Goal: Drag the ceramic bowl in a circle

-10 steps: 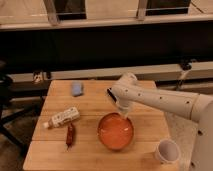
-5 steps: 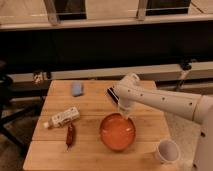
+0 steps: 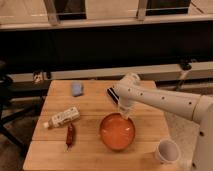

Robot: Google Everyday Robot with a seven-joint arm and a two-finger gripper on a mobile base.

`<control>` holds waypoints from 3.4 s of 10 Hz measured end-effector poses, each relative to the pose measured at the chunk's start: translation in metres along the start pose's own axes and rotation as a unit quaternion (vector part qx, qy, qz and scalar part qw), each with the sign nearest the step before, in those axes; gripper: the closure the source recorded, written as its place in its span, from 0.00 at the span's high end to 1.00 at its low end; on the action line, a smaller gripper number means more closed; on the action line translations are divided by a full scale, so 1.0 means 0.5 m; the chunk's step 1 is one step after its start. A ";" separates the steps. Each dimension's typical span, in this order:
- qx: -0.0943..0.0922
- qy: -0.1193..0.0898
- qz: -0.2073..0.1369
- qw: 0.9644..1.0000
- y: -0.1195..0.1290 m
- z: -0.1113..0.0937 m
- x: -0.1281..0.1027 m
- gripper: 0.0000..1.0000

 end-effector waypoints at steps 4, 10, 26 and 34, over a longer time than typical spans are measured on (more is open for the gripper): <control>0.013 0.003 -0.002 1.000 -0.010 0.001 0.009 0.00; 0.024 0.010 -0.009 1.000 -0.038 -0.012 0.044 0.00; -0.025 0.013 -0.037 0.999 0.050 -0.072 0.284 0.00; -0.064 -0.009 0.029 0.997 0.250 -0.109 0.200 0.00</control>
